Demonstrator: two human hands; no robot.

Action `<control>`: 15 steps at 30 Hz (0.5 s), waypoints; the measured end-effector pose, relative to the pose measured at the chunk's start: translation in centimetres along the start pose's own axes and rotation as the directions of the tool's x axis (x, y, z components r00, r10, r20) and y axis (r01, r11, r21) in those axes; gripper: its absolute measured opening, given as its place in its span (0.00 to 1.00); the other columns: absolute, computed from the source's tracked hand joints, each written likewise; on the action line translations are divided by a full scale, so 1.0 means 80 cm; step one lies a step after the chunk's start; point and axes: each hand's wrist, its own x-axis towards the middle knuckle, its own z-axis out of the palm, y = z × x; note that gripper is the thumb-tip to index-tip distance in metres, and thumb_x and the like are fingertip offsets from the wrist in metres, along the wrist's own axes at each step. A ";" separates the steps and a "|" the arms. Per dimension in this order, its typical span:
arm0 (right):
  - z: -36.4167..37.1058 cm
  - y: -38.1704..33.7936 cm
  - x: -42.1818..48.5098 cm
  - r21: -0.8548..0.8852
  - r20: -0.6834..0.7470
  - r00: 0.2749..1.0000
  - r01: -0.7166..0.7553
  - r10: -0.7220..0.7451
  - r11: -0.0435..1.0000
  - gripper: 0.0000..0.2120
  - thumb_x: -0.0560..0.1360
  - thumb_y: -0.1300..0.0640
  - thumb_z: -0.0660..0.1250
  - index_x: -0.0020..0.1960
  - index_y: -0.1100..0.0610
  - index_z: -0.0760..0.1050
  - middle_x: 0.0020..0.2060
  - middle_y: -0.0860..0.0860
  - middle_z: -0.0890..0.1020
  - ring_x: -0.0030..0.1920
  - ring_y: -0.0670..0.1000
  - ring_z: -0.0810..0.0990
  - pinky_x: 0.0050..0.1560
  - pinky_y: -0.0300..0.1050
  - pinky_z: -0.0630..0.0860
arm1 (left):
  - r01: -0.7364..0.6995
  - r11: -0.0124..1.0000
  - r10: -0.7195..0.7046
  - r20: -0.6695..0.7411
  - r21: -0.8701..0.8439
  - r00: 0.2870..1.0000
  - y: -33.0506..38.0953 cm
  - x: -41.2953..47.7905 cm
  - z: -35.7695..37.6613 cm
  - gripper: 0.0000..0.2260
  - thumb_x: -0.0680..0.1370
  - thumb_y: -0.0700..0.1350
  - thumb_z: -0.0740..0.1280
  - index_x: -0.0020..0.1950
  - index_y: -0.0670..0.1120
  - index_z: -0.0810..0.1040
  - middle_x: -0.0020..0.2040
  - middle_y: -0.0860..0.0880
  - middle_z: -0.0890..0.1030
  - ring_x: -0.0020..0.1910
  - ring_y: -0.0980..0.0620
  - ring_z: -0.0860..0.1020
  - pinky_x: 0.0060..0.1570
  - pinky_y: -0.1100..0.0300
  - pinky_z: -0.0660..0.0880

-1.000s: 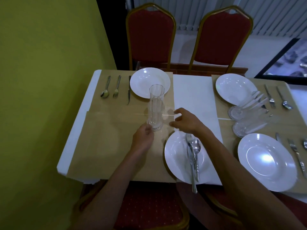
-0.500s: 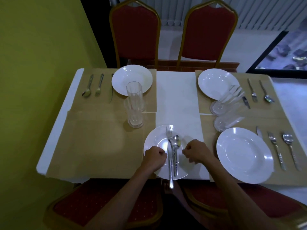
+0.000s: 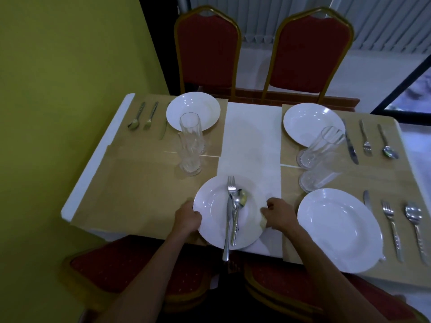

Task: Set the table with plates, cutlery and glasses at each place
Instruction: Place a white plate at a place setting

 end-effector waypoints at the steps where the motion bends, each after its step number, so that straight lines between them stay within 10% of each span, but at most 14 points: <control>1: -0.003 -0.006 -0.001 0.001 0.002 1.000 0.018 -0.018 1.000 0.12 0.73 0.57 0.67 0.38 0.65 0.73 0.34 0.59 0.80 0.38 0.60 0.83 0.44 0.59 0.81 | 0.007 1.000 -0.008 -0.020 -0.018 1.000 -0.003 -0.002 -0.005 0.15 0.75 0.35 0.58 0.54 0.48 0.79 0.54 0.47 0.82 0.49 0.48 0.75 0.48 0.61 0.67; 7: 0.011 -0.066 -0.002 0.069 0.083 0.990 0.111 -0.117 0.991 0.07 0.77 0.58 0.66 0.45 0.63 0.77 0.36 0.58 0.84 0.32 0.54 0.85 0.33 0.50 0.83 | 0.029 0.995 -0.041 -0.136 -0.091 0.990 -0.034 -0.005 -0.061 0.13 0.72 0.33 0.60 0.35 0.49 0.76 0.33 0.53 0.76 0.37 0.49 0.73 0.33 0.60 0.67; 15: 0.081 -0.134 -0.003 0.116 0.200 0.954 0.201 -0.222 0.973 0.07 0.78 0.59 0.63 0.53 0.59 0.77 0.43 0.57 0.84 0.37 0.58 0.86 0.38 0.56 0.84 | 0.141 0.968 -0.185 -0.205 -0.208 0.961 -0.105 0.003 -0.118 0.17 0.73 0.35 0.60 0.54 0.46 0.83 0.49 0.47 0.82 0.49 0.43 0.80 0.42 0.57 0.74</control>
